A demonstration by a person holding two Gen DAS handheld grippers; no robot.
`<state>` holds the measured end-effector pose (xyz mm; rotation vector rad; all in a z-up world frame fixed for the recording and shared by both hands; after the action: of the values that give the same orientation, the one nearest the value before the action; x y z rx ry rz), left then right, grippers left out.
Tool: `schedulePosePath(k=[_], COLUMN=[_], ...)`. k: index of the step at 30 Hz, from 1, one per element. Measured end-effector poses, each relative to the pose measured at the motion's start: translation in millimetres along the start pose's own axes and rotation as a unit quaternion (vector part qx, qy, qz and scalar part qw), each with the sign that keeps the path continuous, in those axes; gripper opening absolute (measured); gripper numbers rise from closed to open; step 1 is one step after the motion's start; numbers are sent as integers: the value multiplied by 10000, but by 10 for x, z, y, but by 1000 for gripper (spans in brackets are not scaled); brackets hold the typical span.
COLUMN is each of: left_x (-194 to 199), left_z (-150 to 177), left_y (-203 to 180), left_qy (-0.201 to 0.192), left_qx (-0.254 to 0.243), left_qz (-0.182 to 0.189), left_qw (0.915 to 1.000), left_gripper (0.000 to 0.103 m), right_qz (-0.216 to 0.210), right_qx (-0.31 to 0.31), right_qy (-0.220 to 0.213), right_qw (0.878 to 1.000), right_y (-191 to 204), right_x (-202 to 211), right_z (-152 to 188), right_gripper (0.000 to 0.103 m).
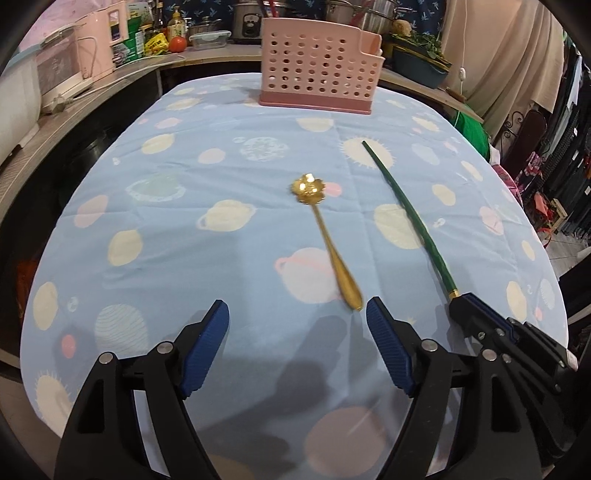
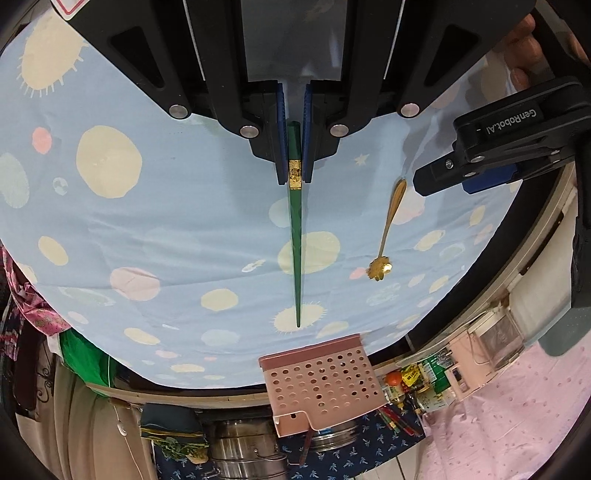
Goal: Organize utensils
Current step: 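Grasp the green chopstick with the right tool while the left tool grasps the gold spoon, then lift the chopstick and spoon and carry both over the pink basket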
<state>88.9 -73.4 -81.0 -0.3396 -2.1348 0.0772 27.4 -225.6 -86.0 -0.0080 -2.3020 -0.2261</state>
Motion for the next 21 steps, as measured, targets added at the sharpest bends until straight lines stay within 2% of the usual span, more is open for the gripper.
schedulePosePath(k=[4, 9, 11, 13, 15, 21], left_x=[-103, -125, -125, -125, -120, -48], left_z=[-21, -50, -51, -45, -36, -33], left_y=[-68, -130, -145, -160, -165, -140], left_qy=[71, -32, -50, -47, -34, -40], left_qx=[-5, -102, -148, -208, -223, -176], left_qz=[41, -31, -32, -17, 18, 85], left_qw=[10000, 9999, 9999, 9998, 9997, 9998], left_gripper=[70, 52, 31, 19, 10, 10], right_qz=[-29, -61, -80, -88, -88, -95], right_qx=[-23, -17, -27, -28, -25, -27], right_qy=[-8, -29, -39, -43, -41, -74], right_qw=[10000, 10000, 10000, 9999, 9999, 9999], right_y=[-24, -32, -45, -44, -42, -29], right_x=[-11, -28, -34, -31, -31, 15], right_z=[0, -6, -6, -4, -6, -4], right_gripper=[7, 7, 7, 7, 7, 7])
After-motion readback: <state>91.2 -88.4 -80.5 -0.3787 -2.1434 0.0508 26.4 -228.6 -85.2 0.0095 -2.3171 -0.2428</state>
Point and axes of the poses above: each gripper's, at about its wrist camera, not at the fingertips, and x roughly against the way its jaws point, y to its left, z to its underside, the point moved 1 cm from there along -x, roughly the way its jaws point, and after that the axes turned 6 degrees about x, right-handed, at the moved point
